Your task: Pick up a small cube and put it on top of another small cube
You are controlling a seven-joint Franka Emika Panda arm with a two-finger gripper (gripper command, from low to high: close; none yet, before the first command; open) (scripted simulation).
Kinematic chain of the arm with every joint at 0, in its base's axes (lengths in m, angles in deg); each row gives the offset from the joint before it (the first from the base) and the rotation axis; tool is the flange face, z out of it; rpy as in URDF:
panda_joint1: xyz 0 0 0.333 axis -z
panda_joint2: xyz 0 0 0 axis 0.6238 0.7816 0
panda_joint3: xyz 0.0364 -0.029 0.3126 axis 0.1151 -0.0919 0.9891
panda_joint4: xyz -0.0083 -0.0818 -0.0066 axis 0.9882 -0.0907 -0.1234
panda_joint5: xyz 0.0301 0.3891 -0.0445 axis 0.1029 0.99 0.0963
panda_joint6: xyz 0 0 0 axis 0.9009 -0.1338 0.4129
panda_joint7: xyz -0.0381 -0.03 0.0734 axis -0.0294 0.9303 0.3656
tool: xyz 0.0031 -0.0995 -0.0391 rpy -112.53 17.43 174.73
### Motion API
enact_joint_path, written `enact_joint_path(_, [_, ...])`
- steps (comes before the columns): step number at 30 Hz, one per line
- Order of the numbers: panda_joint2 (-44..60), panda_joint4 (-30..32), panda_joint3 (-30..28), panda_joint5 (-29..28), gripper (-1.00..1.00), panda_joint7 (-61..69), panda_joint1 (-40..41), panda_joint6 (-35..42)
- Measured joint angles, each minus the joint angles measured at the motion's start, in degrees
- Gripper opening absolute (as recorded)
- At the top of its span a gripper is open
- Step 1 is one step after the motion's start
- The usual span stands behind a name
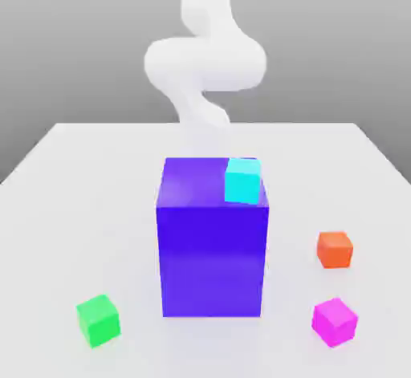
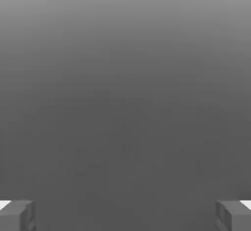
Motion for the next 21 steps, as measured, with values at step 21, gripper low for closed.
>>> enact_joint_path(21, [44.0, 9.9, 12.1, -7.7, 0.0, -6.0, -7.2, -19.1])
